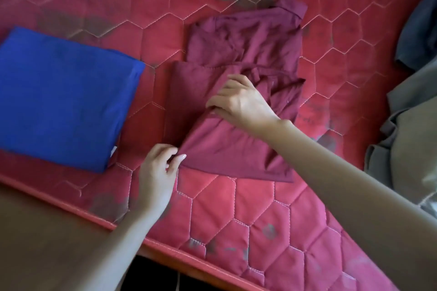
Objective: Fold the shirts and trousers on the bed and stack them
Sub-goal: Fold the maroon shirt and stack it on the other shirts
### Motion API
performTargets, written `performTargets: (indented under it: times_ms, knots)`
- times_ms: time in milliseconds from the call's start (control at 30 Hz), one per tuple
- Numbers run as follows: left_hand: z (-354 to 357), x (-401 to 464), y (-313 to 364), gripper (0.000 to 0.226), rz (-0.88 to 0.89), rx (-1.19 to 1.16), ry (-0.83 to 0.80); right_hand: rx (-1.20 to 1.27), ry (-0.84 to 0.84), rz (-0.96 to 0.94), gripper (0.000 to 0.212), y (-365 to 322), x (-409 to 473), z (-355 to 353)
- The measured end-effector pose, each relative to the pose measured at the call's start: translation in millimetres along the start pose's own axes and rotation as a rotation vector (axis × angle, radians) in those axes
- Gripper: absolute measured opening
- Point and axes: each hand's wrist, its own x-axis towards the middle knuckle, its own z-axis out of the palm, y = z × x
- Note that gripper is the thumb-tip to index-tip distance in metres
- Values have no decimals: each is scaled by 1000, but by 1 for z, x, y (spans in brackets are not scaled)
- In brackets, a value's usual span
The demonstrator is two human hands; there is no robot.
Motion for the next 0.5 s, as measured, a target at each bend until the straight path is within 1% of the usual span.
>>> performTargets:
  times_ms: [67,100,167,300,367,400,467,500]
  knots:
    - [-1,5,2,6,-172,-173,-12,-9,-185,29,24,5,39,8]
    - [-1,7,2,5,-261,-231,-19,-19,-244,46,26,8,57,15]
    - [2,11,0,4,-374,-276,-31,-4,-296,72,27,13,86,30]
    - [4,15,-2,12,-462,-318,-39,178,-243,183,22,19,114,56]
    - [2,16,-3,20,-534,-372,-112,240,-191,257,22,20,113,66]
    - [2,15,-4,23,-543,-365,-167,262,-162,289,22,20,109,70]
    - [-1,12,-3,24,-473,-229,-251,281,-119,322,28,22,100,76]
    - [-3,10,-2,24,-424,-135,-257,264,-105,326,35,22,94,77]
